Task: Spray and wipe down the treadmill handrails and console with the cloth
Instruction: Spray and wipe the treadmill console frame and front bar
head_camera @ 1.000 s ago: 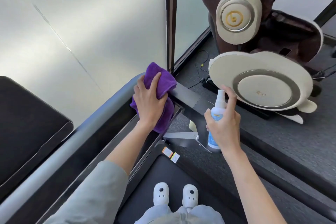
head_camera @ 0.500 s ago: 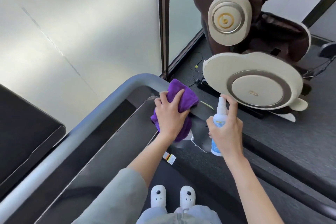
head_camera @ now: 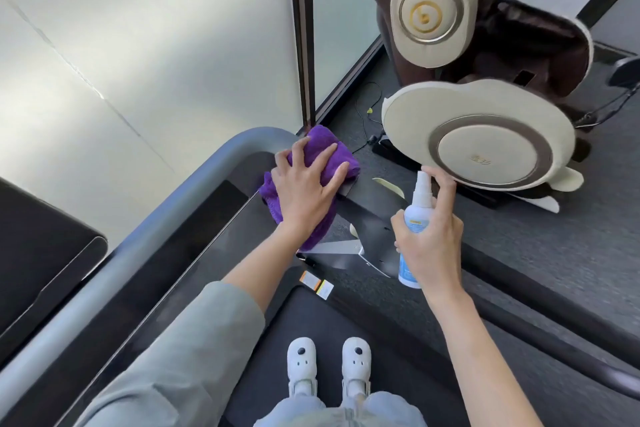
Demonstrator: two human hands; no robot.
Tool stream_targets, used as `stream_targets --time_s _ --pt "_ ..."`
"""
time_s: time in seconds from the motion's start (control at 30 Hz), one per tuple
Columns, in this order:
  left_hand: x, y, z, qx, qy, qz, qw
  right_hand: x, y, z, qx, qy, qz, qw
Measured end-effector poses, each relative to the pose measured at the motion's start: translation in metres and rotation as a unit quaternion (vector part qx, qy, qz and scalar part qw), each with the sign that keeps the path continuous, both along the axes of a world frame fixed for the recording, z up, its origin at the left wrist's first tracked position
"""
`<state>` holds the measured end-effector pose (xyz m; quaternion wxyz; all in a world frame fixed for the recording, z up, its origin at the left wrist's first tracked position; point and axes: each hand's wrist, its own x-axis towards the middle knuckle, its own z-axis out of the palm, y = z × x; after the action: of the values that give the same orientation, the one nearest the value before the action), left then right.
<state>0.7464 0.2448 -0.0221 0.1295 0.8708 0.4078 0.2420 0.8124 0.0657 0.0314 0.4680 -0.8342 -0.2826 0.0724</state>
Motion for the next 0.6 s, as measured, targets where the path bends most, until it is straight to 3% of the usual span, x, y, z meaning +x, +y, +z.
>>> stream_targets --time_s 0.2,0.43,0.6 --pt "-0.006 -0.014 0.001 0.009 -0.039 -0.092 0.995 0.007 -0.018 0.000 0.007 0.013 -0.025 1.000" --pt "-0.011 0.052 0.007 0.011 -0.022 0.027 0.999 0.019 -0.025 0.006 0.021 0.012 -0.038 0.999" --pt "-0.002 -0.003 -0.009 0.031 0.013 -0.009 0.999 0.019 -0.033 0.001 0.012 0.016 -0.048 0.999"
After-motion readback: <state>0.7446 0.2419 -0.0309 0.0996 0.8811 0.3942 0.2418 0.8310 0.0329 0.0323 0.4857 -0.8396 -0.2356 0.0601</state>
